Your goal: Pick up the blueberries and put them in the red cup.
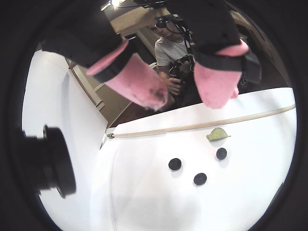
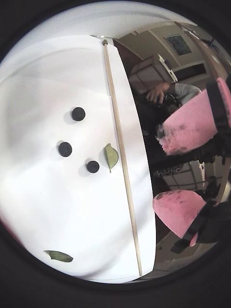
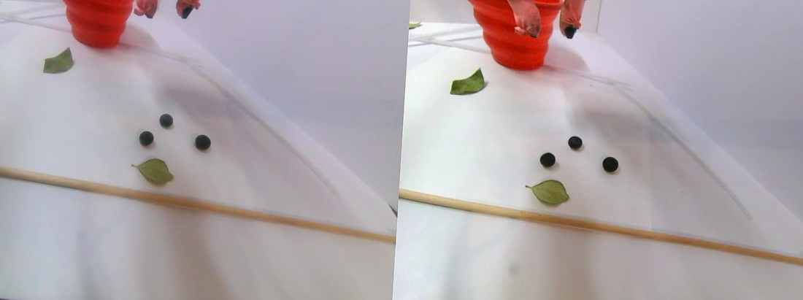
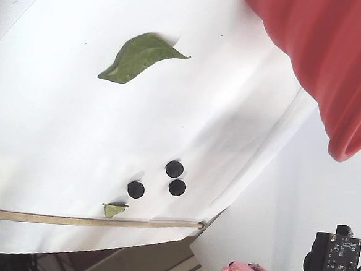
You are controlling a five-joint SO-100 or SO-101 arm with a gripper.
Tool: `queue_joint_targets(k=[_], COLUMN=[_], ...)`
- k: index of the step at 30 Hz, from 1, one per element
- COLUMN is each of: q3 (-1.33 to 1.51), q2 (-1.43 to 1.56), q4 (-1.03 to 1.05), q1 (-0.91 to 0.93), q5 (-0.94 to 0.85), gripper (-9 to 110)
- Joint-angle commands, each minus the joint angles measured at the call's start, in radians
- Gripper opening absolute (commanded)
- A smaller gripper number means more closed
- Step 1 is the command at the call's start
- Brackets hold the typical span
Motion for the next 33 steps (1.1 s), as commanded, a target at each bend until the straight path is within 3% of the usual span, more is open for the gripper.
queue_joint_targets(k=[1, 18, 33], q3=[0.017, 0.261, 0.278], q2=[0.012, 0.132, -0.17], q4=[-0.028, -0.166, -0.453], q1=[0.037, 0.026, 0.031], q5=[-0.006, -0.002, -0.005], gripper=[15, 16, 16])
